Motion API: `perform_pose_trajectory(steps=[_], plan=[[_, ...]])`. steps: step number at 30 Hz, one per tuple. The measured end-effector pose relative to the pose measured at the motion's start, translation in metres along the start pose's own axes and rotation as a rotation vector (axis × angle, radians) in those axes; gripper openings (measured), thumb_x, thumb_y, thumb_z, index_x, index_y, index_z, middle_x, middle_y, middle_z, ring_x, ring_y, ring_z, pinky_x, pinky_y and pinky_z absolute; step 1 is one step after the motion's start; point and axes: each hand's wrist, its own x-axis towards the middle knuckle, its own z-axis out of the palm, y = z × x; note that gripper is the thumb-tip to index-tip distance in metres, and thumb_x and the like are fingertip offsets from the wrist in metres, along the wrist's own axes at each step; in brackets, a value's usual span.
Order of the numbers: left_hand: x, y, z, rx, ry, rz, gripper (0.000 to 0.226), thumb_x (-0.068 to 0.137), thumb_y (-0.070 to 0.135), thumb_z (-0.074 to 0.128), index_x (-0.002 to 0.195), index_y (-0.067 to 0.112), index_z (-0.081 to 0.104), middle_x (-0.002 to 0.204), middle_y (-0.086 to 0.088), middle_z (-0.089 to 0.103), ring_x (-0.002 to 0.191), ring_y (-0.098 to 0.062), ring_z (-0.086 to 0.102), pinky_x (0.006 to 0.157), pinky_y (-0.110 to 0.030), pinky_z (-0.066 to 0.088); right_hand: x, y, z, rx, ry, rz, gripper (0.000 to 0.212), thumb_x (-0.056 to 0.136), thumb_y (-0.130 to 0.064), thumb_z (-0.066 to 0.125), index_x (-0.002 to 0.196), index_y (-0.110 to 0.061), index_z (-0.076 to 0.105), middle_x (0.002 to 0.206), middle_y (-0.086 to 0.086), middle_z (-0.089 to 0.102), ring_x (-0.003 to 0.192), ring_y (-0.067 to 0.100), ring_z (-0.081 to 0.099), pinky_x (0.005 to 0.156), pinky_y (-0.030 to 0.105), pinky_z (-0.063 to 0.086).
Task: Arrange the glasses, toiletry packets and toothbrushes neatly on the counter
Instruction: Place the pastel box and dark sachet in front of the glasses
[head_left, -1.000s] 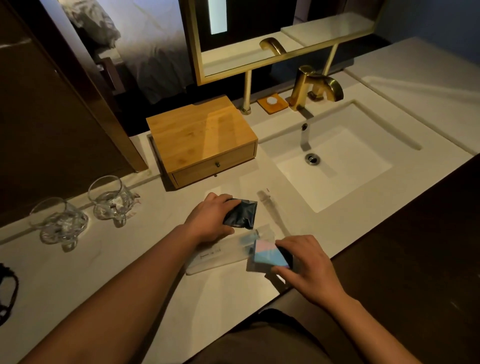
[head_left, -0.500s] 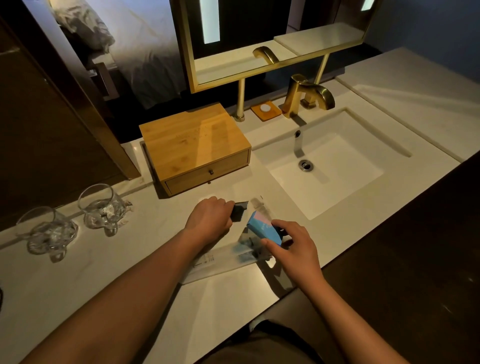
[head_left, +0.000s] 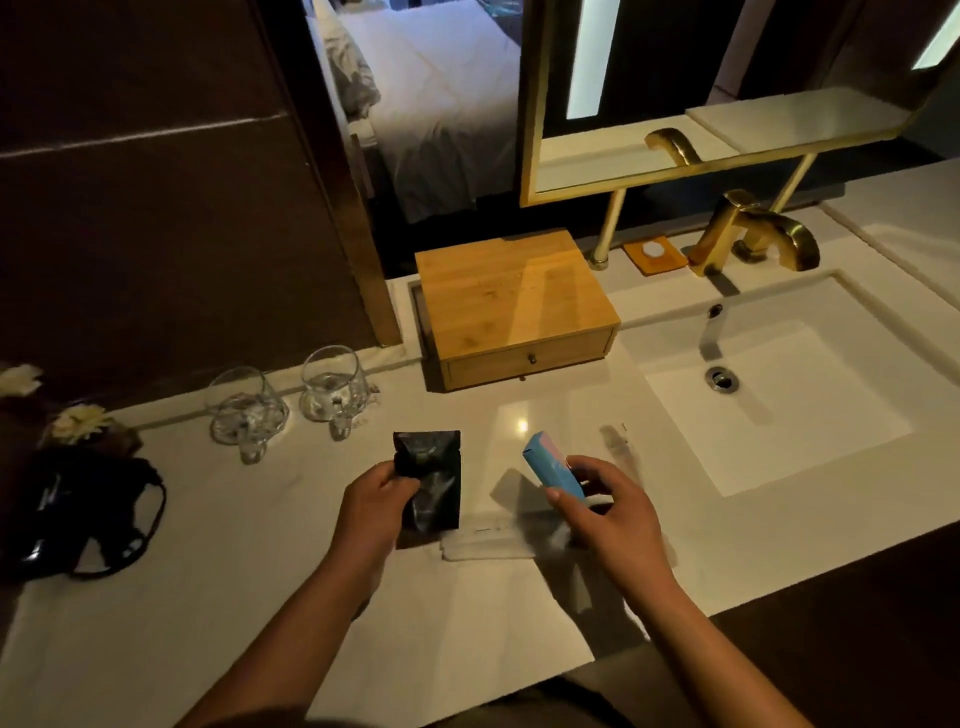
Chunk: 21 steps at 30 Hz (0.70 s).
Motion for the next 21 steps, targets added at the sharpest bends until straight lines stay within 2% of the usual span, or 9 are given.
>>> perform_pose_trajectory(steps=[1, 3, 6, 9, 11, 13, 15, 19, 21], plan=[[0.002, -0.009, -0.017, -0.015, 0.028, -0.037, 0.025, 0.089, 0.008, 0.057, 0.085, 0.024, 0.075, 0.094, -0.011, 0.077, 0.092, -0.033, 0.072, 0.084, -0.048, 0.059, 0.000, -0.005, 0.012, -0.012, -0.034, -0.020, 0.038, 0.082, -0.034, 0.077, 0.118, -0.034, 0.064, 0.109, -0.015, 0.066, 0.094, 0.008, 0.064, 0.074, 0.030, 0.060], [0.004, -0.020, -0.045, -0.004, 0.043, -0.079, 0.020, 0.088, 0.008, 0.060, 0.090, 0.022, 0.075, 0.098, -0.014, 0.077, 0.090, -0.032, 0.072, 0.081, -0.044, 0.059, 0.000, -0.015, 0.036, -0.044, -0.089, -0.067, 0.036, 0.082, -0.033, 0.077, 0.116, -0.035, 0.064, 0.108, -0.012, 0.067, 0.093, 0.007, 0.064, 0.074, 0.024, 0.056], [0.015, -0.030, -0.076, 0.170, -0.004, -0.038, 0.018, 0.087, 0.006, 0.063, 0.087, 0.021, 0.073, 0.097, -0.014, 0.076, 0.083, -0.026, 0.072, 0.078, -0.042, 0.060, -0.002, -0.026, 0.066, -0.088, -0.176, -0.111, 0.037, 0.083, -0.035, 0.076, 0.118, -0.033, 0.064, 0.109, -0.010, 0.067, 0.094, 0.007, 0.063, 0.074, 0.023, 0.056], [0.029, -0.032, -0.093, 0.401, -0.077, 0.005, 0.013, 0.084, 0.014, 0.068, 0.087, 0.026, 0.074, 0.089, -0.002, 0.076, 0.084, -0.021, 0.072, 0.085, -0.046, 0.060, -0.003, -0.035, 0.088, -0.142, -0.231, -0.146, 0.044, 0.082, -0.042, 0.073, 0.122, -0.029, 0.063, 0.111, -0.010, 0.067, 0.097, 0.008, 0.063, 0.075, 0.024, 0.056], [0.039, -0.035, -0.101, 0.460, -0.031, 0.057, 0.018, 0.080, 0.027, 0.070, 0.093, 0.039, 0.072, 0.094, 0.009, 0.074, 0.090, -0.014, 0.070, 0.089, -0.045, 0.058, -0.002, -0.042, 0.100, -0.181, -0.251, -0.153, 0.044, 0.083, -0.039, 0.073, 0.124, -0.026, 0.063, 0.112, -0.008, 0.067, 0.097, 0.008, 0.063, 0.078, 0.026, 0.057], [0.039, -0.035, -0.108, 0.432, 0.075, 0.102, 0.022, 0.077, 0.039, 0.065, 0.096, 0.049, 0.068, 0.101, 0.016, 0.070, 0.099, -0.009, 0.066, 0.092, -0.043, 0.056, 0.001, -0.049, 0.113, -0.238, -0.269, -0.157, 0.046, 0.084, -0.038, 0.073, 0.126, -0.024, 0.062, 0.114, -0.007, 0.067, 0.097, 0.008, 0.062, 0.080, 0.026, 0.056], [0.030, -0.040, -0.116, 0.426, 0.141, 0.126, 0.021, 0.080, 0.043, 0.059, 0.099, 0.048, 0.066, 0.107, 0.017, 0.069, 0.101, -0.008, 0.064, 0.092, -0.041, 0.055, 0.006, -0.055, 0.130, -0.314, -0.295, -0.176, 0.048, 0.082, -0.042, 0.074, 0.126, -0.024, 0.062, 0.116, -0.005, 0.067, 0.097, 0.011, 0.061, 0.080, 0.024, 0.053], [-0.002, -0.044, -0.123, 0.075, 0.111, -0.013, 0.028, 0.086, 0.047, 0.060, 0.111, 0.040, 0.068, 0.094, 0.008, 0.077, 0.082, -0.013, 0.071, 0.085, -0.039, 0.060, 0.011, -0.067, 0.176, -0.475, -0.374, -0.310, 0.055, 0.080, -0.051, 0.072, 0.127, -0.025, 0.061, 0.115, -0.003, 0.068, 0.098, 0.014, 0.059, 0.080, 0.024, 0.047], [-0.002, -0.044, -0.127, -0.007, 0.133, -0.032, 0.033, 0.086, 0.049, 0.061, 0.117, 0.037, 0.065, 0.092, 0.006, 0.078, 0.080, -0.015, 0.074, 0.080, -0.040, 0.062, 0.010, -0.074, 0.204, -0.550, -0.416, -0.403, 0.055, 0.080, -0.056, 0.068, 0.126, -0.026, 0.061, 0.113, -0.003, 0.069, 0.099, 0.017, 0.059, 0.082, 0.029, 0.049]])
